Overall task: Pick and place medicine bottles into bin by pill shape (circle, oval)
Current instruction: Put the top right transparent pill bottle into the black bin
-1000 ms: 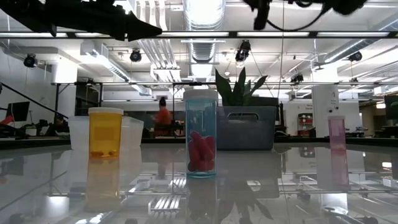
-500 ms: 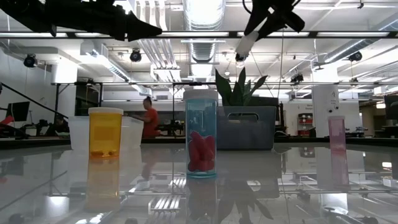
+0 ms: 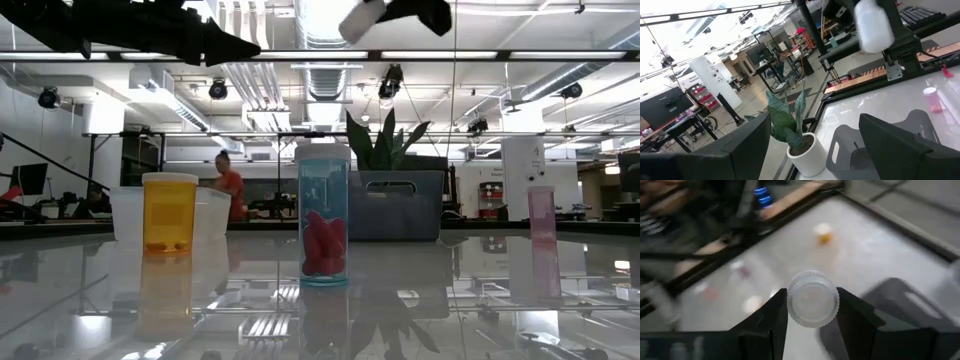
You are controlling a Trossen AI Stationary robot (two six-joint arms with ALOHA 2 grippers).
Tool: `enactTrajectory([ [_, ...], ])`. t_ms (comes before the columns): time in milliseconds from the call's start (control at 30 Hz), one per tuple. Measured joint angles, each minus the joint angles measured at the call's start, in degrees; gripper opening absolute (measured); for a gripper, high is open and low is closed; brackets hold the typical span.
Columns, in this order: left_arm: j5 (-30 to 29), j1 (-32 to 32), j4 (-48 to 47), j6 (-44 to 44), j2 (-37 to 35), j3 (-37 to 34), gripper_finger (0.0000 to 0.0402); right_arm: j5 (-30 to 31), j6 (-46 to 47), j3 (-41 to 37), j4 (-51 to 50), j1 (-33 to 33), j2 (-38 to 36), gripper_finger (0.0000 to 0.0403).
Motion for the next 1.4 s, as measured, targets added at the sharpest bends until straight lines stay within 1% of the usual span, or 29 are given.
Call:
enactTrajectory([
  [100,0.0,0.0,0.0,0.0,0.0,0.0,0.0286,1.41,-1.23,-0.33,-1.9,-0.94,0.01,0.0137],
  [133,0.0,-0.01,0.0,0.0,0.0,0.0,0.0286,2.89,0.77,-0.33,-2.44,-1.45,0.09,0.0137],
  [200,0.0,0.0,0.04,0.0,0.0,0.0,0.0286,3.06,2.68,-0.37,-5.89,-2.47,0.92,0.0137],
  [333,0.0,0.0,0.07,0.0,0.0,0.0,0.0286,-2.07,5.21,-0.37,-11.58,-6.03,4.69,0.0137],
  [467,0.0,0.0,0.04,0.0,0.0,0.0,0.0286,-8.63,4.41,0.02,-12.75,-9.8,10.31,0.0137],
  [533,0.0,-0.02,0.04,0.0,0.0,0.0,0.0286,-10.85,3.38,0.4,-12.84,-11.72,13.32,0.0137],
  [667,0.0,-0.01,0.02,0.0,0.0,0.0,0.0286,-10.68,1.3,1.93,-14.95,-15.31,18.99,0.0137],
  [900,0.0,0.0,0.03,0.0,0.0,0.0,0.0286,-10.81,-3.27,6.28,-14.95,-19.95,26.43,0.0137],
  [1067,0.0,0.0,0.04,0.0,0.0,0.0,0.0286,-12.23,-4.66,8.66,-14.7,-20.33,30.2,0.0137],
  [1400,0.0,-0.01,0.02,0.25,0.0,0.0,0.0286,-12.24,-4.73,9.12,-12.64,-19.91,34.41,0.0137],
])
